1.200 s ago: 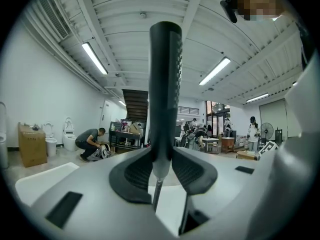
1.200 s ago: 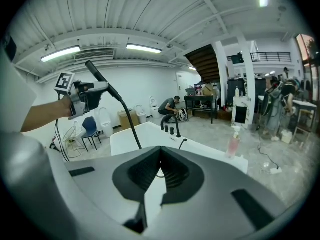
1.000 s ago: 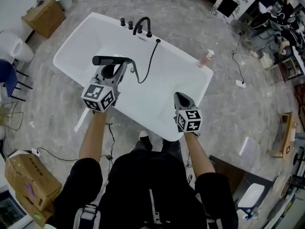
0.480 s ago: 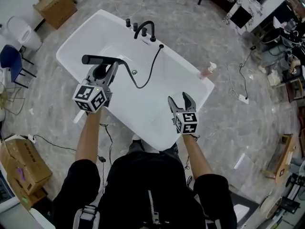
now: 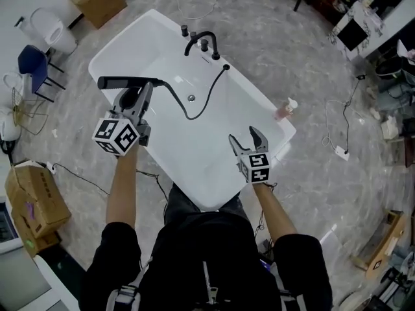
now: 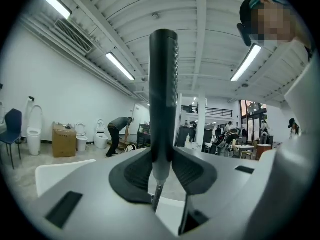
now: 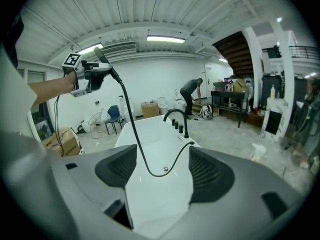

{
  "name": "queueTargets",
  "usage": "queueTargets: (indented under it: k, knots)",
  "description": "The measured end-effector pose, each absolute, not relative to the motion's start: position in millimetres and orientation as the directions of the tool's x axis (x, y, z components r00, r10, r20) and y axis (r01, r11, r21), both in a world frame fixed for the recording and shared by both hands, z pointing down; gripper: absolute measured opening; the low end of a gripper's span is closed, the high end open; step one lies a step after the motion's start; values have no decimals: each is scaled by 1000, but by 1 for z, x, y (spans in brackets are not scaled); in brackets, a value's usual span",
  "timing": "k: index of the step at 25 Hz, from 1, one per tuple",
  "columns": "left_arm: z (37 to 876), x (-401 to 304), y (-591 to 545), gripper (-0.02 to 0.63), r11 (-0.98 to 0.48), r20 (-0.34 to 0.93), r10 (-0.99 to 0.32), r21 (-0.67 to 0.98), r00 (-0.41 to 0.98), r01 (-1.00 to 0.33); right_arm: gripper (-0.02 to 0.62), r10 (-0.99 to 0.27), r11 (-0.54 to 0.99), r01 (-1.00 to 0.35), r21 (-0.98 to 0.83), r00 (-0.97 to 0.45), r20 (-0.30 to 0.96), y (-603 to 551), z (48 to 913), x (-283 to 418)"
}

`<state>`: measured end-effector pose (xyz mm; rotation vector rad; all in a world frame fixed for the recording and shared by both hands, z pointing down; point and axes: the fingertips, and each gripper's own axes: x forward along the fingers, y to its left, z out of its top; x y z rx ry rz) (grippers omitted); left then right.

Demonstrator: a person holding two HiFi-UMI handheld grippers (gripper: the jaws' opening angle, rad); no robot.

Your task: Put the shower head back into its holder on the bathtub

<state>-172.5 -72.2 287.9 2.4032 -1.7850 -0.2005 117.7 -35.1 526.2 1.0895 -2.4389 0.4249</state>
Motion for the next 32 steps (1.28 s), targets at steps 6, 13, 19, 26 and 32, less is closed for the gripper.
queueTargets:
  k: [6, 13, 19, 26, 32]
  knots:
    - [292, -169, -80, 140, -329, -12, -943, 173, 332, -928, 323, -601, 658, -745, -113, -609, 518, -47, 550, 89]
    - [276, -173, -93, 138, -389, -28, -920, 176, 391, -904, 322, -562, 674, -722, -156, -638, 527, -48, 560, 40]
    - [261, -175, -100, 138, -401, -40, -916, 147, 399, -904, 322, -506, 724, -670, -164, -678, 534, -50, 562, 9]
    - [230, -177, -95, 138, -399, -49, -917, 127, 396, -908, 322, -444, 786, -601, -144, -711, 545, -59, 573, -26]
    - [201, -186, -82, 138, -378, -75, -926, 120, 371, -918, 322, -359, 840, -522, -145, -737, 573, -79, 599, -88]
